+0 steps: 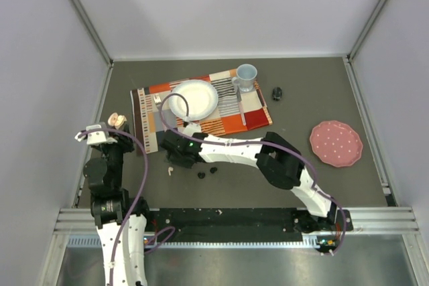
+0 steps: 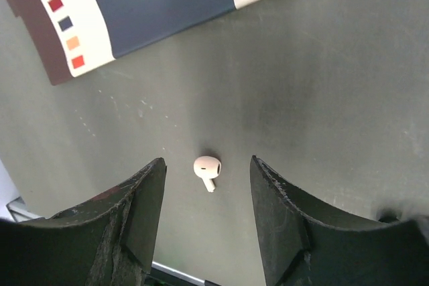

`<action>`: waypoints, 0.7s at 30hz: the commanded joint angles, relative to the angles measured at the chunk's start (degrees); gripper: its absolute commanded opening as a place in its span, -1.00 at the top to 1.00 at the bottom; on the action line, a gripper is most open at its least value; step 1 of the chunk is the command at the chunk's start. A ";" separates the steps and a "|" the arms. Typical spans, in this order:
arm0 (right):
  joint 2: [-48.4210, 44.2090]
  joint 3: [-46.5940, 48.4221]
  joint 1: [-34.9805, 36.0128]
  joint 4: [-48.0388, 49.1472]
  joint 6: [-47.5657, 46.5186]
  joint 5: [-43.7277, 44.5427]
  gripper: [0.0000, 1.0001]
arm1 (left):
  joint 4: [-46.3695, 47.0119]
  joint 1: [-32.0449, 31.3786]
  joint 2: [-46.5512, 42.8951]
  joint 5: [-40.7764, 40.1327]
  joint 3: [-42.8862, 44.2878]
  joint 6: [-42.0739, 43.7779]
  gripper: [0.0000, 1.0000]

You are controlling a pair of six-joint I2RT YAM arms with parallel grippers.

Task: Insert the wireless bluetooth earbuds into the charging case
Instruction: Pick up the left earbud from the center of the board.

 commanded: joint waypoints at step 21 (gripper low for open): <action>5.80 6.75 3.10 -2.67 2.83 1.07 0.11 | -0.98 -1.42 -1.82 -4.52 2.69 2.83 1.00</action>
